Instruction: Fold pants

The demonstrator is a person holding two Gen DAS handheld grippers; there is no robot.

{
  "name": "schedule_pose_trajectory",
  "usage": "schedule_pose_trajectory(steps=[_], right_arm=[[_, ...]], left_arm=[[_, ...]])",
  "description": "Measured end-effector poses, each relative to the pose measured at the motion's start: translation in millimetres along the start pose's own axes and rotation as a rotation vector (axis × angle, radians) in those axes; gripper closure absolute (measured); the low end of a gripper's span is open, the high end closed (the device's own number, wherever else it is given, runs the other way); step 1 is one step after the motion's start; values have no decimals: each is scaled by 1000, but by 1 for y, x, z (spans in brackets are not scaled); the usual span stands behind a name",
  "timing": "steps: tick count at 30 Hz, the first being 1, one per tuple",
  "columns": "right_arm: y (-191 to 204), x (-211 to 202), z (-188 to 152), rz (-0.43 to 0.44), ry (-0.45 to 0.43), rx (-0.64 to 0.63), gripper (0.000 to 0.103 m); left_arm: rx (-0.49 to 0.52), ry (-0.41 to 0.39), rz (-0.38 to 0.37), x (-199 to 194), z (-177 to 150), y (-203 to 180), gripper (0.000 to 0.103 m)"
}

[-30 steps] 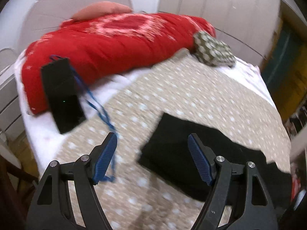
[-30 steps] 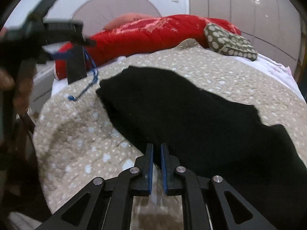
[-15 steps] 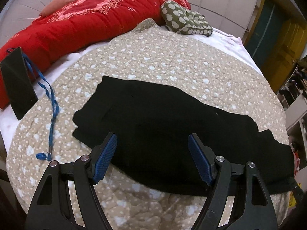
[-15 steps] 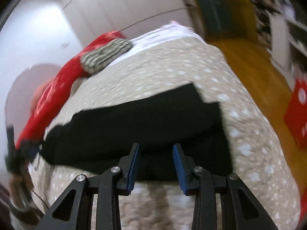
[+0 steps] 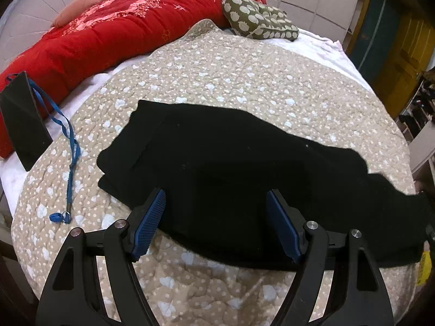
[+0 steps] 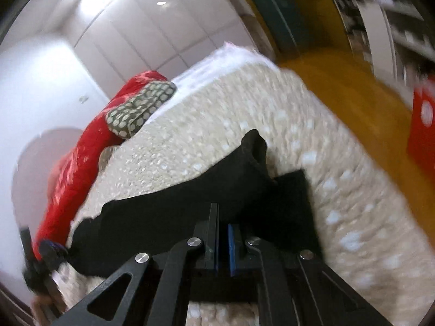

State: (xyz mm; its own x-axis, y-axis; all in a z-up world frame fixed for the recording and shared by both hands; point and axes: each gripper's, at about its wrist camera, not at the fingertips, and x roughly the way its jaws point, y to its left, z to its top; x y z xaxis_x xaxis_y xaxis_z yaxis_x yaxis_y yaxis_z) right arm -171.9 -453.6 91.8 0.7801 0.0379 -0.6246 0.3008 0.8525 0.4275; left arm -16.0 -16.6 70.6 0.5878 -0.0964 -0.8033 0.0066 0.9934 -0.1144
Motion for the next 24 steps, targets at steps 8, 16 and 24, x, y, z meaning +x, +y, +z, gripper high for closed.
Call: schedule_pose_trajectory(steps=[8,16,24], right_arm=[[-6,-4,-18,-118,120,-94,99],[-7,-31,-4,-270,41,-132,85],[94,13,16,102,93,-274,77]], left_arm=[[-3,10,11,2,-4,4,26],[-20,-13,29,-3,-2,15,26],[-106,-30,59,-3,6,42,26]])
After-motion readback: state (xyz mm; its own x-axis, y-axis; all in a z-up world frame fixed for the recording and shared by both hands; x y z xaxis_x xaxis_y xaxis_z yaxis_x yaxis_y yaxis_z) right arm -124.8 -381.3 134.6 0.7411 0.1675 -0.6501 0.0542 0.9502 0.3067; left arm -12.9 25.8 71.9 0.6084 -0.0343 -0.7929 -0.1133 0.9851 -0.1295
